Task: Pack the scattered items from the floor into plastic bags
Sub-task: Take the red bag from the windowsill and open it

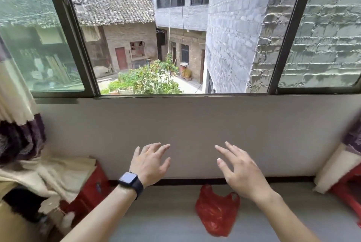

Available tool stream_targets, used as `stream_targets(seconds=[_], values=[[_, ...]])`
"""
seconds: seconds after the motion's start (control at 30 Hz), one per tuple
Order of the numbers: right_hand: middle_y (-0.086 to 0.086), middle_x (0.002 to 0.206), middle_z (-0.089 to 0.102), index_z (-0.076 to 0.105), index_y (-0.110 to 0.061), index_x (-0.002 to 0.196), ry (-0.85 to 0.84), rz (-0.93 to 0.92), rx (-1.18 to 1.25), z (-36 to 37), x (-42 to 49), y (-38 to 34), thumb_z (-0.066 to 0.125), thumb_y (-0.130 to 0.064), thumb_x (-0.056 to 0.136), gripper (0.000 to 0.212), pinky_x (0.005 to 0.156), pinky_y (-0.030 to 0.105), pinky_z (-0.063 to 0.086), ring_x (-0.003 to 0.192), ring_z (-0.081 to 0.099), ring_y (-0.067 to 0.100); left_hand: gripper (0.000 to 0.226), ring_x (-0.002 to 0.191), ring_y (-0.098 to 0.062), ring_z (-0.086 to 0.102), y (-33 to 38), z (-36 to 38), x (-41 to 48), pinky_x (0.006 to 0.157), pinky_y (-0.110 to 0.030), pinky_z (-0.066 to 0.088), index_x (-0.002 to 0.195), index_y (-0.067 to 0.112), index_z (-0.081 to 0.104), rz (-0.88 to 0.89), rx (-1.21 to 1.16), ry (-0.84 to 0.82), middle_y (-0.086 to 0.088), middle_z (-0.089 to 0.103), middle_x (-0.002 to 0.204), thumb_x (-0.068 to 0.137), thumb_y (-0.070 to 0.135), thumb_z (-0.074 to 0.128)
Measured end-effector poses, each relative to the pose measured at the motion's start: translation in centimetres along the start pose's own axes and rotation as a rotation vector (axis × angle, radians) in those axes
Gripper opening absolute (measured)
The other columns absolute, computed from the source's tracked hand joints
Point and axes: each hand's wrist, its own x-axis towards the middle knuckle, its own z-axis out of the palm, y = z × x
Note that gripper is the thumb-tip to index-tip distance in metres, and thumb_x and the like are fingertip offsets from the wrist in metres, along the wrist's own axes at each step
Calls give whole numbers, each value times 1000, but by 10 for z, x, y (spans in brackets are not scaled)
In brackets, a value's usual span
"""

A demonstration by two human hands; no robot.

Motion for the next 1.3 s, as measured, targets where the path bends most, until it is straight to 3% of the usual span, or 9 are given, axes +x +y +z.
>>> stream_targets(seconds=[0.2,0.37,0.63,1.0,1.3], values=[[-12,159,30,40,-47,144,-107,107,-26,53,63,51,43,-47,100,44,118,31,20,148,20,9,49,141,-14,28,-9,69,78,113,-36,22,144,43,35,-19,-29,-125,11,37,151,97,53,34],[-11,158,32,41,-45,145,-244,240,-61,113,88,99,42,-46,100,45,118,30,21,147,22,10,47,138,-16,34,-12,141,120,110,-37,26,141,42,41,-6,-45,-260,10,42,147,96,53,35],[-3,156,37,41,-39,146,-649,415,-128,192,88,206,39,-48,100,47,117,34,26,145,29,21,49,132,-25,40,7,262,144,107,-43,29,142,34,41,-78,-47,-667,1,44,145,96,51,35],[-3,144,52,45,-33,143,-1122,233,-190,314,170,391,40,-44,100,45,111,38,35,133,46,25,52,134,-28,38,67,435,166,108,-41,31,145,30,35,-406,-91,-1032,-3,38,148,96,48,36],[0,148,48,43,-29,145,-1094,385,-160,487,201,572,42,-41,98,48,112,34,35,136,43,25,53,138,-28,32,107,673,239,112,-43,26,149,29,30,-457,-149,-993,-5,29,156,98,46,34]])
